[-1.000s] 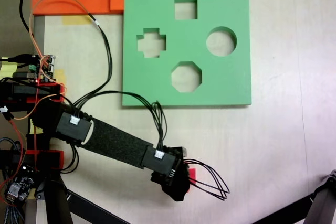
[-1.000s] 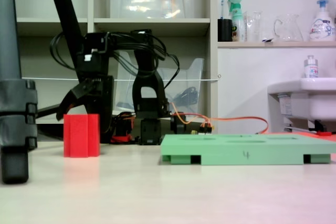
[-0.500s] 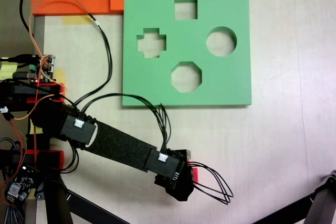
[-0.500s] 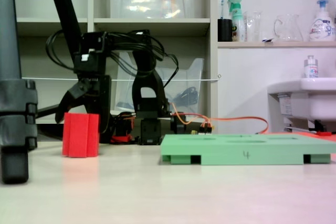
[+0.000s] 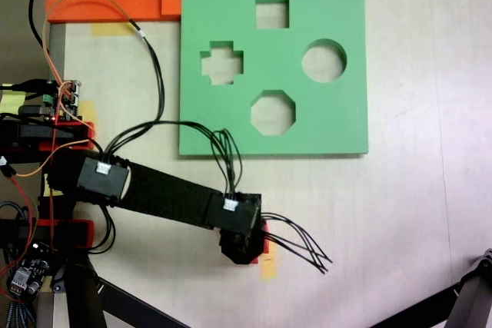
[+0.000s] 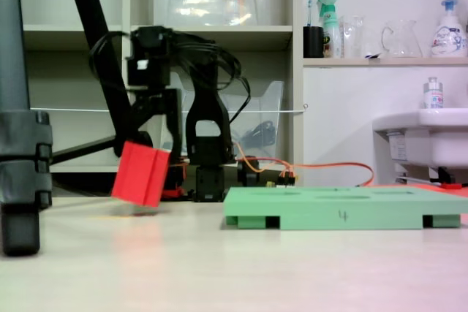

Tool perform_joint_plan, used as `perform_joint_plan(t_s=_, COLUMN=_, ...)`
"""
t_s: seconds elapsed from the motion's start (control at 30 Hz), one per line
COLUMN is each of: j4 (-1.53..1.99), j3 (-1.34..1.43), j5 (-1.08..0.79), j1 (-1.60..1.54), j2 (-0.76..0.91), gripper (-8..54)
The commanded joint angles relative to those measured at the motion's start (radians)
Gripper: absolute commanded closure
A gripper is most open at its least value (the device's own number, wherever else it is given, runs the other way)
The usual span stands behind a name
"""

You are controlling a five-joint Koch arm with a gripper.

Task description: Put the cross columnar block into the corresponding hole

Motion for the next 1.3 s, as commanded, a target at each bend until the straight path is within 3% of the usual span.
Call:
perform_joint_plan(t_s=0.0, j4=0.098, j3=-0.018, j5=0.074, j1=-0.041, j2=0.107, gripper=19.9)
perform_joint_plan(t_s=0.23, j4=0.110, j3=-0.020, j5=0.325, j1=-0.357, j2=0.261, gripper=22.3)
perform_joint_plan(t_s=0.43, j4=0.034, j3=-0.029, j5=0.681, j1=-0.747, j2=0.268, gripper=22.3)
perform_joint_plan(t_s=0.57, j4=-0.098, j3=-0.028, j5=0.813, j1=-0.928, j2=0.224, gripper=22.3)
perform_joint_plan(t_s=0.87, j4=-0.279, j3=-0.029, j5=0.928, j1=-1.104, j2=0.089, gripper=22.3)
perform_joint_plan(t_s=1.27, j4=-0.296, j3=-0.026, j5=1.008, j1=-1.149, j2=0.074, gripper=22.2)
